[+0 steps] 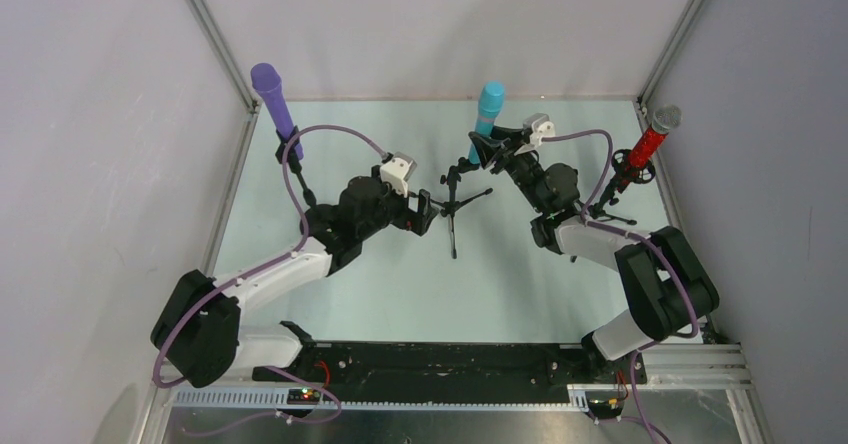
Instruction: Attach the microphones to the stand
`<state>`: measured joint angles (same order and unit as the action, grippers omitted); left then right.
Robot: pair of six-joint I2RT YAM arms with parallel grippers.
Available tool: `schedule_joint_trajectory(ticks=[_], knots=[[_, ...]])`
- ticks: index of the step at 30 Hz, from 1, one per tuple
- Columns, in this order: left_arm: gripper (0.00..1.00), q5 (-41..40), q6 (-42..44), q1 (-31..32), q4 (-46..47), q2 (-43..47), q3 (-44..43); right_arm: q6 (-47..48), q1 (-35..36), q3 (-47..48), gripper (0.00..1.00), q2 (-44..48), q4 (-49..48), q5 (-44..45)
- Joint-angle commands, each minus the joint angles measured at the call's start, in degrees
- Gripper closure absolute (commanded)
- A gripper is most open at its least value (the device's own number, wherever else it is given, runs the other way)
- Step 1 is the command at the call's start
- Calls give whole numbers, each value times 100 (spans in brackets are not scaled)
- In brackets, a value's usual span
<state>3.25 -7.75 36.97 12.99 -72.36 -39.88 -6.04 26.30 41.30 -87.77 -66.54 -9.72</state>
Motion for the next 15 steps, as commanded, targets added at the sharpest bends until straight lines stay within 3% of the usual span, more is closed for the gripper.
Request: schedule_joint_trajectory(ticks=[1, 15], knots=[[2, 91, -34, -23, 85, 13, -247, 63, 109, -157, 100, -261, 658, -173], [2, 137, 226, -29, -18, 75, -387, -132, 127, -305, 100, -591, 400, -154]])
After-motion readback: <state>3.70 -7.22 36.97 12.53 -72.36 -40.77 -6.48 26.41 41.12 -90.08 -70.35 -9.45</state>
